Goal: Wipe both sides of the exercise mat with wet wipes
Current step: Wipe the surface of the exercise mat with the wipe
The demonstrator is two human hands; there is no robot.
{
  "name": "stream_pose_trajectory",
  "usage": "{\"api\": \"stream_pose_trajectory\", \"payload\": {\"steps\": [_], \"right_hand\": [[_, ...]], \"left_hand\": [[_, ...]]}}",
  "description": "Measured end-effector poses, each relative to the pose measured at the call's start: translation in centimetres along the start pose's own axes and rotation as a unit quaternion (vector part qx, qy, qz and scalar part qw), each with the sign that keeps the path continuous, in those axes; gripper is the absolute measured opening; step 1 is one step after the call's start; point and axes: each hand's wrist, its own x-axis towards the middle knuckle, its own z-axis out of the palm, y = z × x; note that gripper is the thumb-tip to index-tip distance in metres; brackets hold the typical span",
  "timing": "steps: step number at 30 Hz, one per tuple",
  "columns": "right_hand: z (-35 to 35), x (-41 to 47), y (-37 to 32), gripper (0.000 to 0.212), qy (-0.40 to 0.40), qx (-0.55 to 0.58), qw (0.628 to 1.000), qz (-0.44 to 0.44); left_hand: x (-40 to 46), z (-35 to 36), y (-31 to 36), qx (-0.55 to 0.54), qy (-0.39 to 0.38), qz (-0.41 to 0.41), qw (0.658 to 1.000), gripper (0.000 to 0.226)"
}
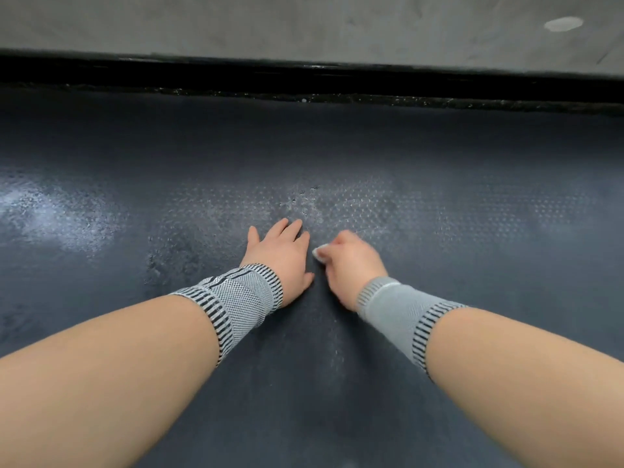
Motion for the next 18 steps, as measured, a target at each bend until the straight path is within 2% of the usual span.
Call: {"api": "stream_pose_trajectory", "payload": {"steps": [1,3,6,8,10,13,15,16,18], "right_hand": [[0.3,-0.6,0.0,0.027,-0.022,-0.008,0.999,-0.044],[-0.4,-1.4,2.7,0.026,-0.030,-0.028,0.998,-0.053],[-2.2,-1.9,7.8,0.025,0.028,-0.041,0.994,0.096],[-2.3,-1.5,8.0,0.027,0.065,-0.068,0.982,0.165],[-1.5,-1.3,4.7,0.024,0.051,-0.065,0.988,0.132],[1.0,-2.9,-0.4,0.025,-0.023,-0.010,0.999,-0.024],[1.0,-4.1,0.3,0.024,-0.053,-0.029,0.993,-0.105],[0.3,-4.3,1.8,0.025,-0.044,-0.044,0.992,-0.109],[-1.2,-3.7,5.1,0.029,-0.010,-0.078,0.997,-0.013]], "left_hand": [[0.0,-0.1,0.0,0.000,-0.002,0.002,1.000,0.078],[-0.3,-0.2,-0.1,0.001,-0.010,0.007,1.000,0.079],[-1.1,0.1,-0.2,0.016,-0.018,0.023,0.999,0.081],[-1.5,0.3,-0.2,0.026,-0.027,0.030,0.999,0.084],[-1.8,0.4,0.0,0.033,-0.032,0.032,0.998,0.085],[-2.5,0.2,0.0,0.050,-0.041,0.043,0.997,0.086],[-2.9,-0.1,-0.4,0.079,-0.048,0.063,0.994,0.086],[-3.2,-0.4,-0.7,0.095,-0.047,0.073,0.992,0.085],[-3.6,-1.0,-1.4,0.132,-0.049,0.094,0.986,0.084]]}}
